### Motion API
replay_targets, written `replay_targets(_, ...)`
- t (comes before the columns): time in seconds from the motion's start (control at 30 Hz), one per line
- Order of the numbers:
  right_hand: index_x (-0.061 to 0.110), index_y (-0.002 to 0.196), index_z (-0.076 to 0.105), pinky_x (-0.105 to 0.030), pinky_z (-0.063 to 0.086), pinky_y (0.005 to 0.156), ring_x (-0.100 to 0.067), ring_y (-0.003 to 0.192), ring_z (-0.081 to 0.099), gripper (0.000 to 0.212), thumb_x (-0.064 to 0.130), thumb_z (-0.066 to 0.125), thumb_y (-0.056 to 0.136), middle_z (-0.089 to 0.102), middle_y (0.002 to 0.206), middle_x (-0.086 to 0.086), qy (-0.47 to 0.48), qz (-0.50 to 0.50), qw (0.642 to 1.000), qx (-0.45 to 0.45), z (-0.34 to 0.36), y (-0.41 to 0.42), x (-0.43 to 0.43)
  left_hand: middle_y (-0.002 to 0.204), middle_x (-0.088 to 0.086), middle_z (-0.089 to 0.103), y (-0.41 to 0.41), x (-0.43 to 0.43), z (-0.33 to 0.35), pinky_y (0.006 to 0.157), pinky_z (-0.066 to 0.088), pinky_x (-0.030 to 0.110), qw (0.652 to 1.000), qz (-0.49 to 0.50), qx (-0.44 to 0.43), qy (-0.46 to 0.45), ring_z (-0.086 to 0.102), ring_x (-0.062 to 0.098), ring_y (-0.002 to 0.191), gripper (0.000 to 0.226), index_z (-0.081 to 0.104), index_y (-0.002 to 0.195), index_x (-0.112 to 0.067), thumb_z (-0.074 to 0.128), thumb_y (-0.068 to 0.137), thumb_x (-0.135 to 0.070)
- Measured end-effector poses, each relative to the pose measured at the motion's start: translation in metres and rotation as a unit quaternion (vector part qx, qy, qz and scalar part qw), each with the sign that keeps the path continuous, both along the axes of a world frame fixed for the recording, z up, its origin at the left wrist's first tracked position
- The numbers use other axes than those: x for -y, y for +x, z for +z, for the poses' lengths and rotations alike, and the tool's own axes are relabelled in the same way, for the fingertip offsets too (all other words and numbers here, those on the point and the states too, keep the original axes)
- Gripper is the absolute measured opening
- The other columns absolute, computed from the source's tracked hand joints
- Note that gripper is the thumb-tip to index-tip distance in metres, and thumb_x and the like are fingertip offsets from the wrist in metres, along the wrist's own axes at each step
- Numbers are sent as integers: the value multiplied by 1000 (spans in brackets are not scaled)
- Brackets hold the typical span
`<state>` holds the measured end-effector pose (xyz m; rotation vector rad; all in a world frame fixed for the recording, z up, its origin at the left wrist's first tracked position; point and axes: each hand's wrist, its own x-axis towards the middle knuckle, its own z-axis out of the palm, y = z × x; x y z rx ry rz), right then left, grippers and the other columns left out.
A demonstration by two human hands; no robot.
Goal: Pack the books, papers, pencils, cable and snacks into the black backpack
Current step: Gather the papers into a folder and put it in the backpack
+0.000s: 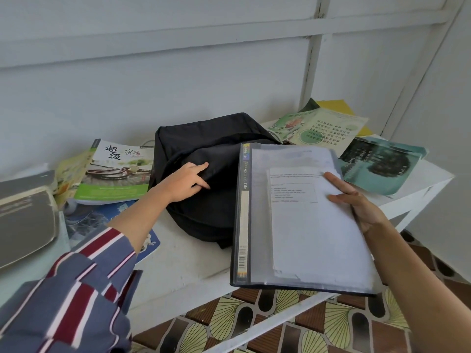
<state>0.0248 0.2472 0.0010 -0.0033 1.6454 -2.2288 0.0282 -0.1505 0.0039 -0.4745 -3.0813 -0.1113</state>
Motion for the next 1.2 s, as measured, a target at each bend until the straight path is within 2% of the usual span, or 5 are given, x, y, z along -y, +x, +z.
replay_targets(0.27, 30, 107, 63, -22, 56, 60, -11, 78, 70, 49, -10, 44, 85, 61, 114, 6, -5, 9, 1000, -1, 1, 1, -2, 156, -6, 0, 1, -6, -1, 110, -1, 62, 992, 75, 62, -82, -13, 28, 143, 37, 56, 123, -42, 46, 90, -54)
replay_targets(0.53, 28, 110, 62, -22, 55, 59, -12, 78, 70, 51, -11, 46, 81, 72, 97, 11, -15, 26, 1000, -5, 8, 10, -4, 155, -1, 5, 1, -5, 5, 111, 27, 46, 995, 57, 63, -46, 19, 29, 138, 56, 43, 139, -24, 50, 90, -50)
replay_targets(0.77, 25, 112, 61, -23, 55, 57, -13, 77, 71, 68, 2, 66, 48, 73, 92, 9, -39, 64, 997, -2, 12, 24, 1, 153, 3, 17, -8, 1, 37, 111, 26, 38, 997, 69, 29, 34, 30, 27, 132, 62, 47, 136, -16, 67, 82, -37)
replay_targets(0.9, 20, 118, 58, -24, 56, 59, -15, 79, 71, 55, -16, 44, 78, 73, 93, 8, -42, 105, 993, 13, 5, 26, 8, 152, 3, 19, -11, 2, 42, 111, 27, 42, 996, 73, 12, 49, 31, 29, 131, 60, 49, 135, -16, 68, 81, -35)
replay_targets(1.2, 20, 109, 64, -29, 58, 68, -22, 83, 70, 48, -15, 46, 82, 69, 103, -2, 39, 195, 979, 50, 13, 3, 62, 151, 3, 21, -7, 1, 46, 111, 26, 38, 994, 72, 19, 83, 31, 28, 131, 62, 51, 133, -12, 70, 80, -37)
